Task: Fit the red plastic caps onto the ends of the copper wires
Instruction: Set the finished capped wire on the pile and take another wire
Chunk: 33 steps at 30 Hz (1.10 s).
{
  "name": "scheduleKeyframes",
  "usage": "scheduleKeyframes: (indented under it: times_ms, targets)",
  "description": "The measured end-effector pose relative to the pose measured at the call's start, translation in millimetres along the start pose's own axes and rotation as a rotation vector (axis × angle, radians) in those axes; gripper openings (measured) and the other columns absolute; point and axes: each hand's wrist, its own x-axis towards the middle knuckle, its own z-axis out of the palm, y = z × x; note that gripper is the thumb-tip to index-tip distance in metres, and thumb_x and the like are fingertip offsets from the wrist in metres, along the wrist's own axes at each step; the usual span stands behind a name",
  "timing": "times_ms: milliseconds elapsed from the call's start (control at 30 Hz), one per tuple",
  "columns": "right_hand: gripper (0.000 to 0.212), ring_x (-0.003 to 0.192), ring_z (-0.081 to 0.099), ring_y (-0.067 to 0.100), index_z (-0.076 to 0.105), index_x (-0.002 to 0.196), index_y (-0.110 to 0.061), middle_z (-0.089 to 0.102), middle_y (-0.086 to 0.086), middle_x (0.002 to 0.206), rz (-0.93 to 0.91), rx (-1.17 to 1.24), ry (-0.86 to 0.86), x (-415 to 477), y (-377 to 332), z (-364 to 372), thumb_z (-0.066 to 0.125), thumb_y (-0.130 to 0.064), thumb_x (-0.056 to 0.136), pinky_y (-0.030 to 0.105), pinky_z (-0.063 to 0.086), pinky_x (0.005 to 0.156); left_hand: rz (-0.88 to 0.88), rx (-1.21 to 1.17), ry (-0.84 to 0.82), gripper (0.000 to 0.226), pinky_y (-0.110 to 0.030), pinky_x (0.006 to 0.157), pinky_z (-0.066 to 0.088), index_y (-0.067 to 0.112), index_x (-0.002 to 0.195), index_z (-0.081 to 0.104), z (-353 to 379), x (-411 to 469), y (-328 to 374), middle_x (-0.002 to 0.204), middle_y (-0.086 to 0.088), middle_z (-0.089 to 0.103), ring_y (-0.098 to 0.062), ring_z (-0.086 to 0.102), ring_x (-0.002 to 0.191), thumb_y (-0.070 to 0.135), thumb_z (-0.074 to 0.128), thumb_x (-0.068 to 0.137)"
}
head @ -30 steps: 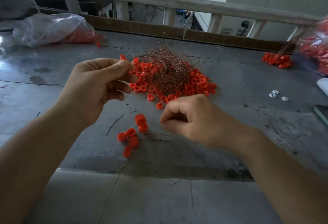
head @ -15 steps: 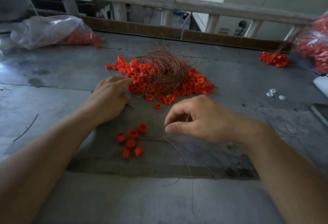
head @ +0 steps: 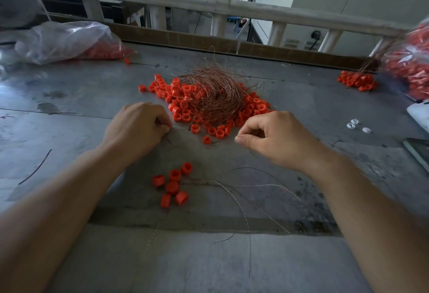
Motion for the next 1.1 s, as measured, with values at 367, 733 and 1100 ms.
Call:
scheduleKeyframes:
  times_ms: [367, 733, 1100]
  targets:
    - [0.019, 0.11, 0.046, 0.005, 0.069, 0.101, -0.013, 0.044, -0.005, 0.136, -0.097, 0.045, 0.083, 8, 7, 13, 0.064, -0.018, 0.084, 0.01, 0.035, 0.087, 0.126, -0.289, 0.037, 0.017, -0.004, 0.065, 0.04, 0.025, 0.087, 0.065, -8, -17, 21, 0.087, 0.012, 0.059, 0.003, 0.055, 0.074, 0.012, 0.07, 0.078]
    - [0.038, 0.114, 0.043, -0.003, 0.056, 0.123, -0.015, 0.045, -0.018, 0.121, -0.129, 0.233, 0.058, 10, 5, 18, 0.062, -0.015, 0.085, 0.008, 0.041, 0.08, 0.112, -0.312, 0.001, 0.018, 0.004, 0.062, 0.035, 0.03, 0.083, 0.064, -7, -17, 24, 0.082, 0.018, 0.06, 0.014, 0.054, 0.069, 0.014, 0.071, 0.077]
    - [0.02, 0.077, 0.066, 0.013, 0.057, 0.08, -0.017, 0.063, -0.001, 0.078, -0.253, 0.828, 0.587, 7, -1, -2, 0.063, 0.002, 0.077, 0.025, 0.052, 0.074, 0.11, -0.489, -0.007, 0.034, 0.002, 0.063, 0.041, 0.038, 0.08, 0.063, -4, -18, 26, 0.073, 0.02, 0.064, 0.009, 0.061, 0.075, 0.006, 0.071, 0.075]
